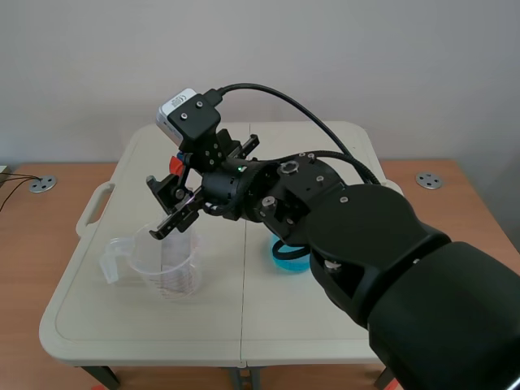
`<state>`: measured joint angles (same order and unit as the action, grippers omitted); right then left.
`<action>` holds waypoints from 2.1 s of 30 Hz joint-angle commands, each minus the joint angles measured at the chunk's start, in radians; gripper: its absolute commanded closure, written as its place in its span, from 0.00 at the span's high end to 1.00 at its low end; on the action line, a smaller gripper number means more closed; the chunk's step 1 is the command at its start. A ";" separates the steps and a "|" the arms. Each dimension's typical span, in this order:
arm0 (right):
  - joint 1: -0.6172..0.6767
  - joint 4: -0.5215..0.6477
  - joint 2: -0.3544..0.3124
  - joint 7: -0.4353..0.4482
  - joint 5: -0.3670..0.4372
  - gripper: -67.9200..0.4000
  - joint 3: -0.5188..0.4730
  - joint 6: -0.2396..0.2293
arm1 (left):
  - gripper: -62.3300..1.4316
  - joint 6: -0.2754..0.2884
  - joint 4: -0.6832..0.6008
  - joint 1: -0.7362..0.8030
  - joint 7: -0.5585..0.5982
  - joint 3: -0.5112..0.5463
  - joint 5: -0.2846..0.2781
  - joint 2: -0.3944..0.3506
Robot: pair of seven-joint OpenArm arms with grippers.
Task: Hold the metal plate by the orange handle, dip it into the blue solution, take it out and point at it, then put the plate back in the beaker on the left.
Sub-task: 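Lift the metal plate out of the left beaker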
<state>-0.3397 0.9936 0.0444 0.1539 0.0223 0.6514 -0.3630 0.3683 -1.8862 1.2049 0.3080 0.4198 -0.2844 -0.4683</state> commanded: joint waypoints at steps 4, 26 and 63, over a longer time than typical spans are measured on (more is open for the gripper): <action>-0.026 0.011 0.009 0.018 0.007 0.35 0.000 0.003 | 0.05 0.002 -0.005 0.008 0.016 0.007 -0.006 0.005; -0.026 0.011 0.004 0.022 0.007 0.02 0.000 0.004 | 0.05 0.002 -0.005 0.008 0.016 0.007 -0.006 0.005; 0.058 0.156 -0.009 0.072 0.006 0.02 -0.003 -0.256 | 0.05 0.002 -0.005 0.008 0.017 0.007 -0.007 0.005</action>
<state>-0.2676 1.1179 0.0380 0.2195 0.0216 0.6502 -0.6182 0.3683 -1.8862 1.2049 0.3084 0.4198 -0.2844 -0.4683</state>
